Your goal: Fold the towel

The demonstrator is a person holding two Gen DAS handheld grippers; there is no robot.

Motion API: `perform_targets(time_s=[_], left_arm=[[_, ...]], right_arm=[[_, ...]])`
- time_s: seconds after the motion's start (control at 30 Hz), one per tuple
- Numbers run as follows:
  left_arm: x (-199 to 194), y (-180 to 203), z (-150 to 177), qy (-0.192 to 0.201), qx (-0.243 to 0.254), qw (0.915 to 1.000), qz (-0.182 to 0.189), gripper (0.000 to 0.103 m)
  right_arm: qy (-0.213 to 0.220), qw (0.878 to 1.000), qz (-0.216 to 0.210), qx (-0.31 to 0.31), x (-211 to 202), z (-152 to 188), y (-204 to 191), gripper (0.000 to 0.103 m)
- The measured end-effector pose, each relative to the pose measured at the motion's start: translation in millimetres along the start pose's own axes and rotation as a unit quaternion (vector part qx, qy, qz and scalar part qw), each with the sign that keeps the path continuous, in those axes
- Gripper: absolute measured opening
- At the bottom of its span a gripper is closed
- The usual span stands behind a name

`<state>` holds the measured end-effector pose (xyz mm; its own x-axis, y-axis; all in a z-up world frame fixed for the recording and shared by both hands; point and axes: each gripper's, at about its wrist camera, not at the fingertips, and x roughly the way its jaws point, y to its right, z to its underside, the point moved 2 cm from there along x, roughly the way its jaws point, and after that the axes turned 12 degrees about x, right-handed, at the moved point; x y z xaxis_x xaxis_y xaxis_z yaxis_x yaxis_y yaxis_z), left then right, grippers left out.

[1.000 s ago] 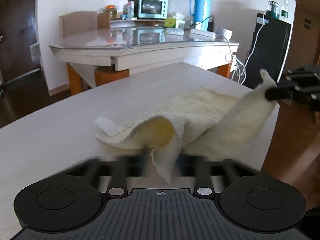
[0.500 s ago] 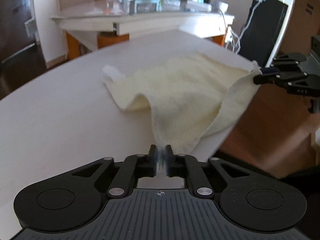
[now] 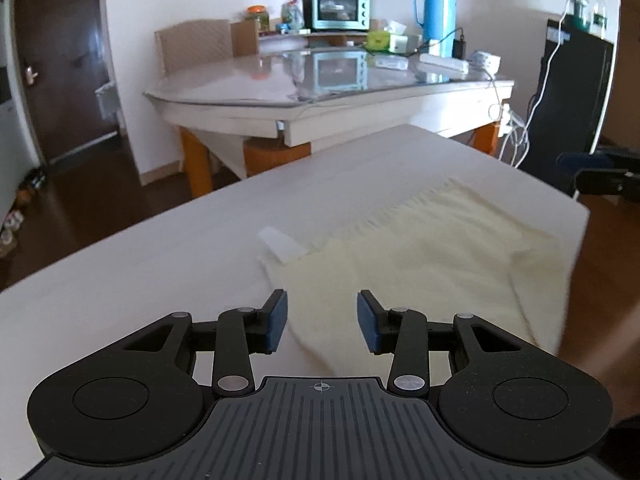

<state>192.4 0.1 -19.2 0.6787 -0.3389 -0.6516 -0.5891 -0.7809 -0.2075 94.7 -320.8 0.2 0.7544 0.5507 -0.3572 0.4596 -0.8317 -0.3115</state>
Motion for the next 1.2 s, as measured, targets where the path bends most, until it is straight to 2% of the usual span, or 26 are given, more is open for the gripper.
perform_targets(time_s=[0.1, 0.17, 0.33, 0.43, 0.53, 0.73, 0.87, 0.93, 1.03, 1.1, 1.2], left_arm=[[31, 3, -5, -0.019, 0.015, 0.9997, 0.0, 0.041], [47, 3, -5, -0.027, 0.015, 0.9995, 0.003, 0.04], [61, -2, 3, -0.027, 0.005, 0.9996, 0.003, 0.042], [60, -11, 7, -0.025, -0.007, 0.9997, -0.004, 0.044], [58, -23, 11, -0.027, -0.018, 0.9992, -0.025, 0.046], [64, -60, 14, -0.047, -0.03, 0.994, -0.094, 0.05], [65, -76, 15, -0.052, -0.049, 0.992, -0.104, 0.051], [63, -77, 15, -0.052, -0.048, 0.9917, -0.107, 0.05], [52, -73, 16, -0.042, -0.05, 0.9921, -0.107, 0.049], [43, -69, 18, -0.034, -0.051, 0.9931, -0.099, 0.049], [32, -60, 21, -0.027, -0.047, 0.9947, -0.088, 0.049]], right_arm=[[-0.037, 0.998, 0.041, -0.012, 25, 3, 9, 0.027], [-0.072, 0.996, 0.057, -0.009, 50, 6, 20, 0.02], [-0.125, 0.988, 0.095, -0.012, 87, 16, 36, 0.019], [-0.142, 0.985, 0.096, -0.014, 103, 16, 38, 0.019], [-0.152, 0.984, 0.083, -0.037, 128, 10, 32, 0.019], [-0.157, 0.984, 0.052, -0.064, 181, -3, 21, 0.021], [-0.157, 0.984, 0.045, -0.072, 197, -9, 20, 0.021], [-0.153, 0.985, 0.042, -0.065, 190, -15, 19, 0.021], [-0.145, 0.989, -0.016, -0.029, 163, -24, 20, 0.029], [-0.158, 0.985, -0.07, -0.02, 145, -28, 18, 0.042], [-0.183, 0.977, -0.095, -0.052, 127, -24, 10, 0.044]])
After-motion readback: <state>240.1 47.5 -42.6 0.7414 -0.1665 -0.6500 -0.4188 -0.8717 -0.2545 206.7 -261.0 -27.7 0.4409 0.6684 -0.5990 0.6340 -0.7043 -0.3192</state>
